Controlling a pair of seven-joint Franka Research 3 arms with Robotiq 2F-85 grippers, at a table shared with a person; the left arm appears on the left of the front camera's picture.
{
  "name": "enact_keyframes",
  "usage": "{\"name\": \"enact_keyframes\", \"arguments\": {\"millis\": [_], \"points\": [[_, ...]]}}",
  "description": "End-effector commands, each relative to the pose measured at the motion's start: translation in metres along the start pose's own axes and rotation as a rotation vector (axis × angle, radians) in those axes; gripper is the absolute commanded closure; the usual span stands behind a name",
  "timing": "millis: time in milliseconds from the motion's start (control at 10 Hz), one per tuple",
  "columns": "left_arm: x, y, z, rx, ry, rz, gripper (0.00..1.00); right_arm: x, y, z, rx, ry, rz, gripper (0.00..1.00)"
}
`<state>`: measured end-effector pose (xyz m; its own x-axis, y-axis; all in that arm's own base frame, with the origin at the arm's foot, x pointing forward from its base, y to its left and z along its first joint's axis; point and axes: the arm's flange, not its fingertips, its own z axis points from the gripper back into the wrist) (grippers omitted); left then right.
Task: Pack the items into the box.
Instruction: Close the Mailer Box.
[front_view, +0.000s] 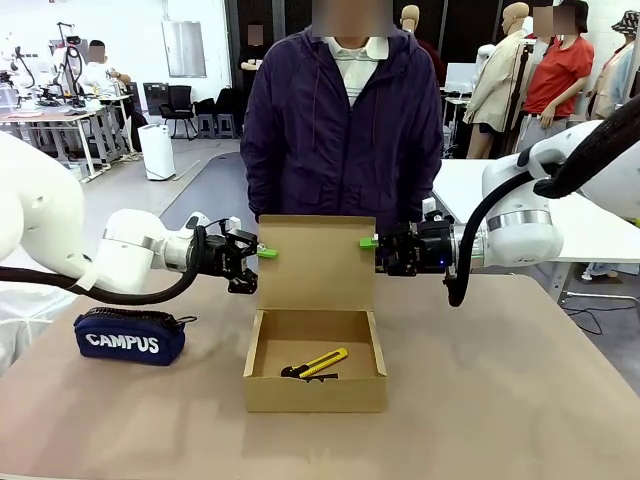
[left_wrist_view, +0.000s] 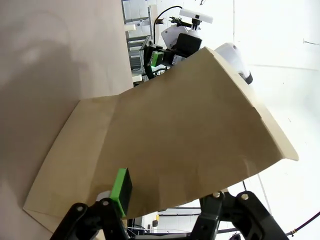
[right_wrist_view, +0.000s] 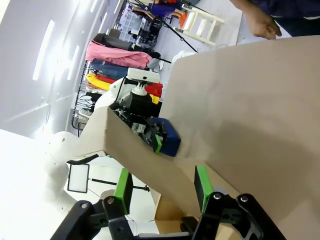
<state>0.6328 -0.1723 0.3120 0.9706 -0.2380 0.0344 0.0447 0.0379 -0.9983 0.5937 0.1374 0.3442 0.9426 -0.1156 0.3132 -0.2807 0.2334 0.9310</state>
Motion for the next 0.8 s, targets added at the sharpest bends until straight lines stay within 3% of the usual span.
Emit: {"name": "enact_keyframes", "arguments": {"millis": [0, 400, 500, 700], "points": [[0.004, -0.001, 0.002, -0.004, 0.001, -0.001, 0.32, 0.006, -0.003, -0.003, -0.004, 0.022, -0.031, 0.33], [0.004, -0.001, 0.002, -0.004, 0.001, -0.001, 0.32, -0.002, -0.008, -0.002, -0.002, 0.006, -0.015, 0.33], [0.002, 0.002, 0.001, -0.001, -0.001, 0.000, 0.32, -0.006, -0.010, -0.004, 0.031, 0.069, 0.020, 0.33], [-0.002, -0.008, -0.001, 0.108, 0.102, -0.286, 0.32, -0.010, -0.009, -0.005, 0.048, 0.076, 0.150, 0.33]]}}
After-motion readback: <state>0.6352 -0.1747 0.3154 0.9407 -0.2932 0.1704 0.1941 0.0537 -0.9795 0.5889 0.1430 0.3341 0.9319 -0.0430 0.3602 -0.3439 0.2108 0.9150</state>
